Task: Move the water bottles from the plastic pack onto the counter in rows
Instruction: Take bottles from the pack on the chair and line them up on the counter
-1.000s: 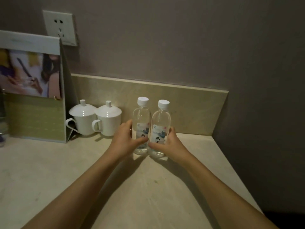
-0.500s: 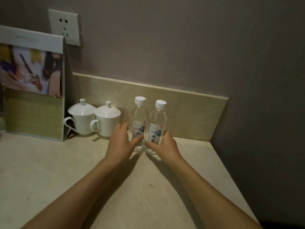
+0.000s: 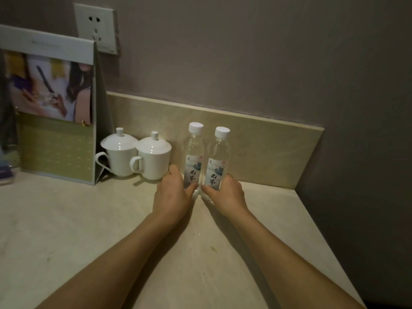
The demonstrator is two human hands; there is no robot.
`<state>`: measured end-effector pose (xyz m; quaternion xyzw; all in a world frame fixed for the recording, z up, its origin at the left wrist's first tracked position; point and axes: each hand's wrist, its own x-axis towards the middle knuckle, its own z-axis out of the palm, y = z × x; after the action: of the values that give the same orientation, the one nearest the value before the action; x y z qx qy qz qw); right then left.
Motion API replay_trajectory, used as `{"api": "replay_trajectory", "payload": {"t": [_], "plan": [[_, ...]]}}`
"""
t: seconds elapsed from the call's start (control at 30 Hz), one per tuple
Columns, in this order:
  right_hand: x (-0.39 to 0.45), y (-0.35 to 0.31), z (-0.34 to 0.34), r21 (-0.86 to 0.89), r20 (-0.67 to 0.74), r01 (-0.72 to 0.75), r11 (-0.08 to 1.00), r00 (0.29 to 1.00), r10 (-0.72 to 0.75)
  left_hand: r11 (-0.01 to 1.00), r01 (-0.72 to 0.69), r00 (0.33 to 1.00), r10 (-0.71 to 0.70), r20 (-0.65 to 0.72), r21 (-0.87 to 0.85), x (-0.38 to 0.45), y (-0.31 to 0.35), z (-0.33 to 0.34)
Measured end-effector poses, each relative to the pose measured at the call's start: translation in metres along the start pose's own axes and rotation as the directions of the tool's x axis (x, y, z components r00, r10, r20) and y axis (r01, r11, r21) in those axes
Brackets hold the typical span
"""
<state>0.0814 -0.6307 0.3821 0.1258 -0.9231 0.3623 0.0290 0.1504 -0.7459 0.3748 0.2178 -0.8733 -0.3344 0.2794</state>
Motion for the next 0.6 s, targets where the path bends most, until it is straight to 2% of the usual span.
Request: {"api": "replay_trajectory", "payload": {"t": [0.4,0.6], "plan": [[0.022,-0.011,0.007,0.012,0.039,-0.001,1.0,0.999,0.001,0.994,-0.029,0.999,0.033,-0.04,0.105,0.018,0.002,0.008],[0.019,-0.006,0.005,0.098,0.023,0.015,0.995,1.0,-0.017,0.926,-0.044,0.997,0.066,-0.046,0.375,0.027,-0.003,0.007]]}}
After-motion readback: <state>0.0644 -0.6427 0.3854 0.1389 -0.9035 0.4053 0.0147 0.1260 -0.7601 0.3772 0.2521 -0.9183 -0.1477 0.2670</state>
